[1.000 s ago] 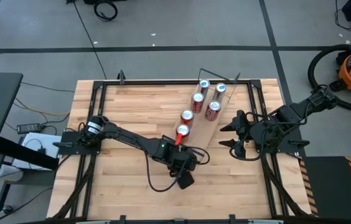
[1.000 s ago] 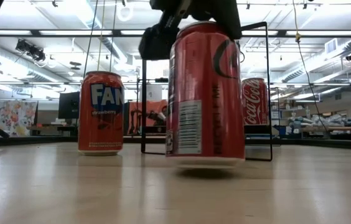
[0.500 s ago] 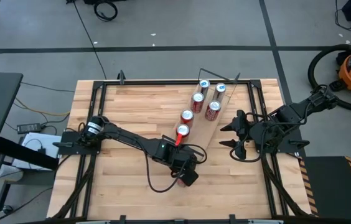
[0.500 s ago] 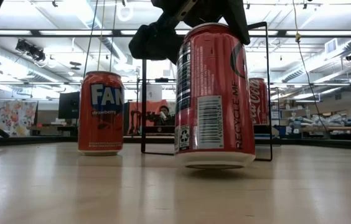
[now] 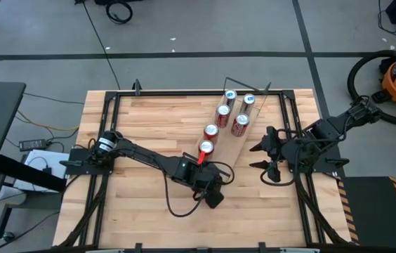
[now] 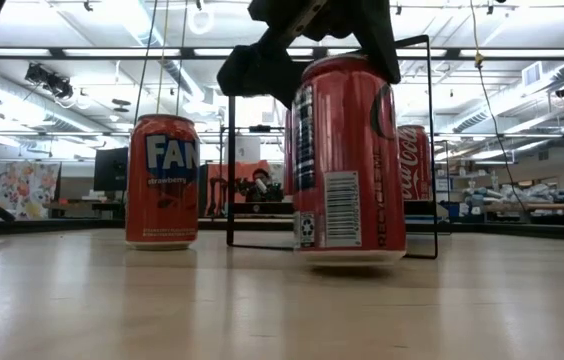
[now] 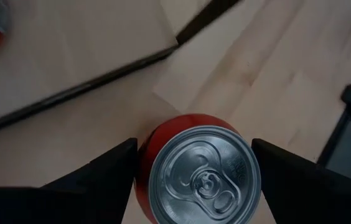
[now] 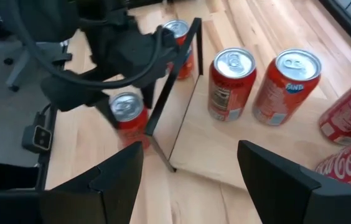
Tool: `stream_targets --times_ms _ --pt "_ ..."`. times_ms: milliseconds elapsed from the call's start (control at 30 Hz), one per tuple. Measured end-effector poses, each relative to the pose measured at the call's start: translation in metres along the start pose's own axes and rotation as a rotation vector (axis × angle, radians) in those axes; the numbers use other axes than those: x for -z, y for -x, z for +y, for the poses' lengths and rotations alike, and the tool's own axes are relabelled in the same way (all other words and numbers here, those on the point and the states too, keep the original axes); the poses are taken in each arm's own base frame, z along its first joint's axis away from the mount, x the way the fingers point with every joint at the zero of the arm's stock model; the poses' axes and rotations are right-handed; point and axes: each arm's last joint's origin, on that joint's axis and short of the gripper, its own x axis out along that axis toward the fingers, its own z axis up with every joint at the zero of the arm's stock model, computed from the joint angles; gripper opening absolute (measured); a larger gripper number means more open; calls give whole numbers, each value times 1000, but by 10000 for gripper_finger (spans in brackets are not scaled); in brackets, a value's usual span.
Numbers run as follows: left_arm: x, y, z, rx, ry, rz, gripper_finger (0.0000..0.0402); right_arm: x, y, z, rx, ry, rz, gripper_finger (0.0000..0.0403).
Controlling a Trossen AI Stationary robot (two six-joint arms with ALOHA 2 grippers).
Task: Place canned beverage on shelf
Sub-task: Put the red-black soda can on the shelf aligned with the other red-black soda can
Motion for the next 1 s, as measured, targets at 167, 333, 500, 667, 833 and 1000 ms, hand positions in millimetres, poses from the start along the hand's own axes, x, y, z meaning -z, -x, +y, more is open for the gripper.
stream_targets --times_ms 167,333,500,667,833,1000 --pt "-1 0 1 -29 5 -42 302 2 1 1 7 8 7 269" --pt "1 1 -2 -26 3 -58 302 3 1 0 17 6 16 269" --pt "7 2 -6 -18 -10 -51 306 3 1 0 21 10 15 269" --pt "5 3 -6 -10 -5 -58 343 3 1 0 23 11 13 269" --pt "4 5 -7 -1 -22 -65 380 3 1 0 34 12 6 269" --pt "3 5 -9 9 -196 -76 387 3 1 0 36 12 4 269"
